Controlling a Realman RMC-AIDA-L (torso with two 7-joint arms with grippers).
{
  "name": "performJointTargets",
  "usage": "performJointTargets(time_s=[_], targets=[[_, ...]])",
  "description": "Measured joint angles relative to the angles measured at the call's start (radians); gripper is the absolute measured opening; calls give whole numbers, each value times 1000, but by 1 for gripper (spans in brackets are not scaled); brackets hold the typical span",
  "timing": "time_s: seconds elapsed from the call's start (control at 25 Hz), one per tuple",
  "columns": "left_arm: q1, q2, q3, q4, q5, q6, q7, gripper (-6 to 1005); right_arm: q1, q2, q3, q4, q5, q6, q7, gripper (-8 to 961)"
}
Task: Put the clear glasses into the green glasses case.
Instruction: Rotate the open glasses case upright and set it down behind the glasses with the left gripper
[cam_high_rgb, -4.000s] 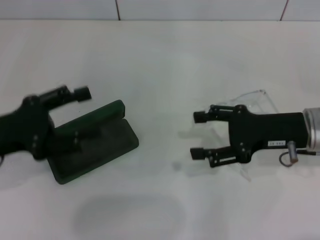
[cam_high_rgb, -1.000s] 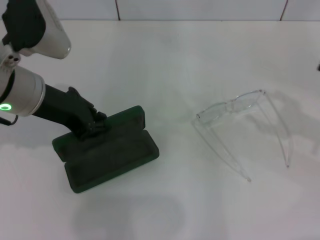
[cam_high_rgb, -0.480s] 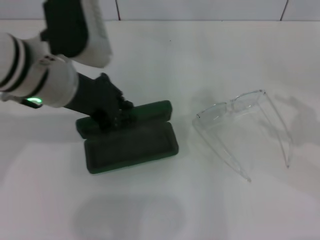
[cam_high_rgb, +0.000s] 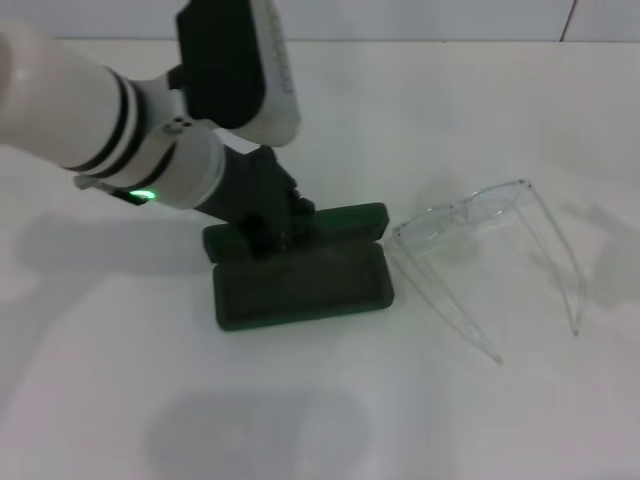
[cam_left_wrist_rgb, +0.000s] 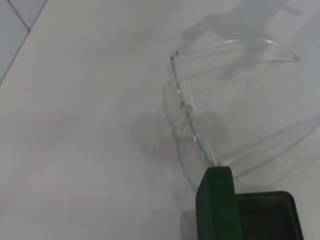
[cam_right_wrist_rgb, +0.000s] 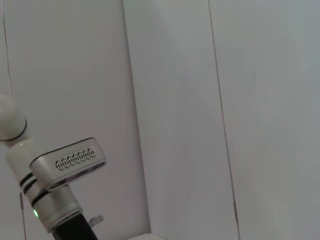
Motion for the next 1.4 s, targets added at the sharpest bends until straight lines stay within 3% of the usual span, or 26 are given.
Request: performJointTargets(time_s=[0.36,1.4], targets=[[-42,0,104,-14,-9,-80,28,208,-4,-3,1,22,-1,-1,-16,874],[-24,0,160,-39,-27,-186,78,210,-15,-3,2,36,-1,-25,-17,874]])
